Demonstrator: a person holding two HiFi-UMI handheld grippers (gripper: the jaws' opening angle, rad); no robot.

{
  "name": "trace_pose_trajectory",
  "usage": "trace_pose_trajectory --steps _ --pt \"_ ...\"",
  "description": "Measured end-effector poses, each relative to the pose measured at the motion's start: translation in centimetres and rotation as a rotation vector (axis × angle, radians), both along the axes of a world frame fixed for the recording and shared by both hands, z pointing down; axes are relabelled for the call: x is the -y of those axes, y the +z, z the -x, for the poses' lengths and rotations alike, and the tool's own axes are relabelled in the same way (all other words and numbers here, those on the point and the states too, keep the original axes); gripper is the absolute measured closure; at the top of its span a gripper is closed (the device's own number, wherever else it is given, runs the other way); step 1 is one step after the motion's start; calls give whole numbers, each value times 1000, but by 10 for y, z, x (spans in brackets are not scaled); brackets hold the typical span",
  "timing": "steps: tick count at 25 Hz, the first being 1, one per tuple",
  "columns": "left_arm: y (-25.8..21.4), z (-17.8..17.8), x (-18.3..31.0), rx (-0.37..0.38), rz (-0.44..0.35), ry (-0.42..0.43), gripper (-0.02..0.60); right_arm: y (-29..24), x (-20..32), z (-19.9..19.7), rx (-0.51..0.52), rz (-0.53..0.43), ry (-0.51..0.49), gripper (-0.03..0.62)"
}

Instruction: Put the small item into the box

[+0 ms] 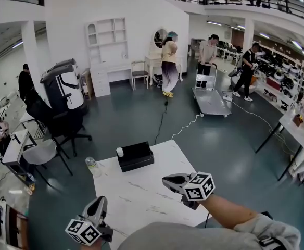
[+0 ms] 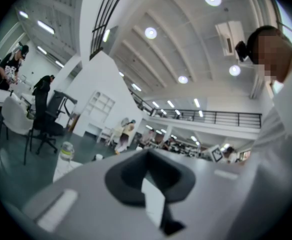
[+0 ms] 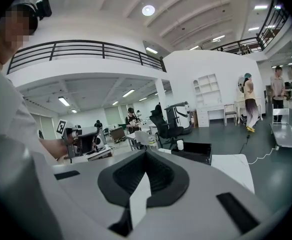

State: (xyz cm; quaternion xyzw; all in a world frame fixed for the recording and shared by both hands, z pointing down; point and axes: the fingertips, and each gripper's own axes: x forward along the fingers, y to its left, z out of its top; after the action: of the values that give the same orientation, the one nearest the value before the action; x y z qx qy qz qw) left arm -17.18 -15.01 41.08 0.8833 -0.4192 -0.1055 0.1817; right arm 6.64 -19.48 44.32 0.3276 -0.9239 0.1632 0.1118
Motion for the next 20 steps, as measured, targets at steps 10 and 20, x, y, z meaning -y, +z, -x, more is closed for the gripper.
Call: trace_pose_trajectory --steps 10,20 --pt "-4 -4 3 6 -6 1 577 1 4 -3 5 2 -9 586" --pt "-5 1 4 5 -8 2 577 1 5 6 8 5 -25 586"
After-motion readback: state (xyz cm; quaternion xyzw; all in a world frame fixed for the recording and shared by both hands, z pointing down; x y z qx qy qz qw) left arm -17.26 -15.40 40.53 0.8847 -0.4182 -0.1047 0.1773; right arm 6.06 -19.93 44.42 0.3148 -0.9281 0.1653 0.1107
